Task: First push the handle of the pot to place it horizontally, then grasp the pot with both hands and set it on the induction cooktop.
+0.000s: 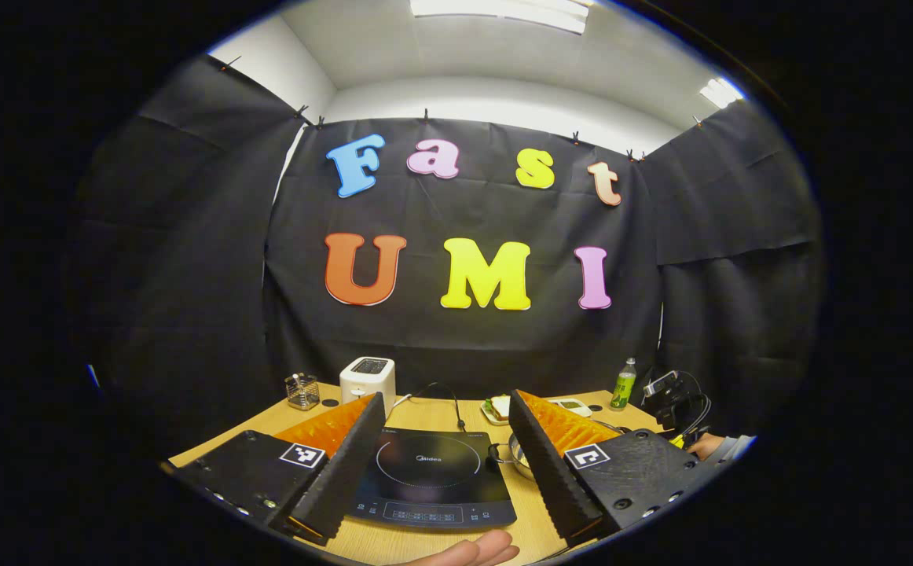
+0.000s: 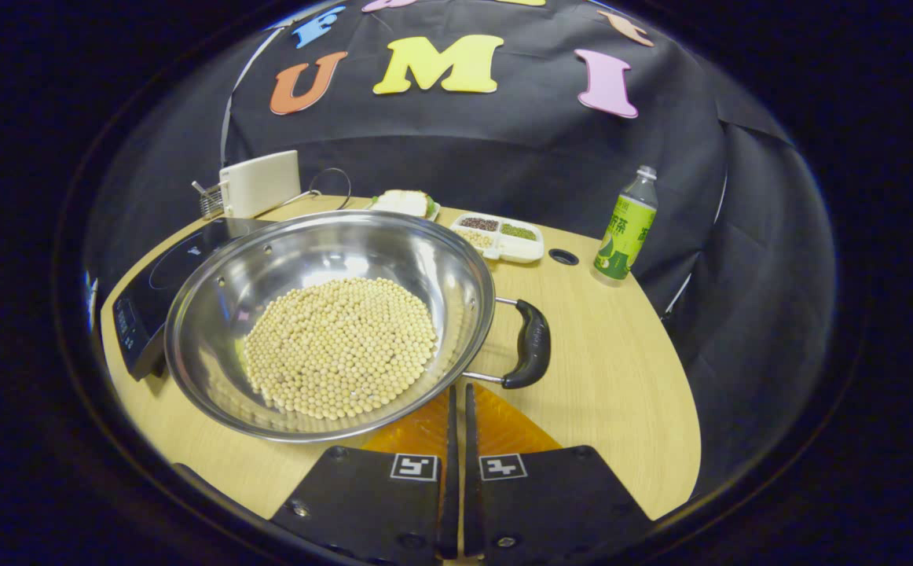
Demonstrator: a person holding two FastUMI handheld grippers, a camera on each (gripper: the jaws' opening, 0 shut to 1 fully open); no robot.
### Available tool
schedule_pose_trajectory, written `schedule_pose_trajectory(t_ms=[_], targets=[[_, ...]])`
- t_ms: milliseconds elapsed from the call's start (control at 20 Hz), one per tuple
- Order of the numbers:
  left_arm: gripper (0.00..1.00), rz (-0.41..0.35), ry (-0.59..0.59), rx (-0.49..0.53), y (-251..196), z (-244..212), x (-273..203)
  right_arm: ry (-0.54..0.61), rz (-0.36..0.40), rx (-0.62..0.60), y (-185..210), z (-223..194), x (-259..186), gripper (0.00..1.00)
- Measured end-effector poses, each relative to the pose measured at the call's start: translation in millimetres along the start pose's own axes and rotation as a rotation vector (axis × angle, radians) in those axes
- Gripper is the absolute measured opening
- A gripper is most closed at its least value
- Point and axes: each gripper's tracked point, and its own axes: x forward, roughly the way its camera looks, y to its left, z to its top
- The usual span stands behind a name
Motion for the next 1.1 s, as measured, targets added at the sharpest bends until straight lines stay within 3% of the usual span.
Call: schedule_pose_trajectory(t_ms=[200,350,400,450,500,650,700,950,1100], targets=[[0.95,-0.016,0.047,-0.008,-9.4,-16.1,31.6,-0.053,-0.008,-0.006,-1.6,12.8,-31.5,0.06],[0.95,-0.101,0.105,-0.032,-35.0,-38.2,57.5,-0.098,0.015,0.013,1.5,20.5,-56.7,0.11],[0.95,-0.113,0.13,-0.029,-41.1,-45.5,66.7,-0.111,0.013,0.017,1.3,23.2,-66.3,0.19],[0.95,-0.119,0.154,-0.018,-44.7,-54.7,76.5,-0.129,0.01,0.021,0.4,27.9,-73.9,0.35],[0.95,-0.124,0.182,-0.009,-48.4,-65.1,86.1,-0.146,0.017,0.03,2.4,32.4,-81.9,0.42],[0.95,-0.151,0.293,-0.009,-61.8,-105.2,109.4,-0.187,0.037,0.06,5.5,39.2,-99.1,0.9],[0.95,-0.154,0.319,0.001,-65.1,-115.3,114.9,-0.192,0.031,0.08,2.8,42.3,-100.6,0.97],[0.95,-0.161,0.445,0.017,-79.0,-159.0,138.0,-0.208,0.015,0.161,-10.3,64.5,-103.3,0.94],[0.95,-0.125,0.532,0.049,-74.7,-181.8,153.3,-0.253,-0.002,0.22,-16.7,89.1,-99.2,0.93]])
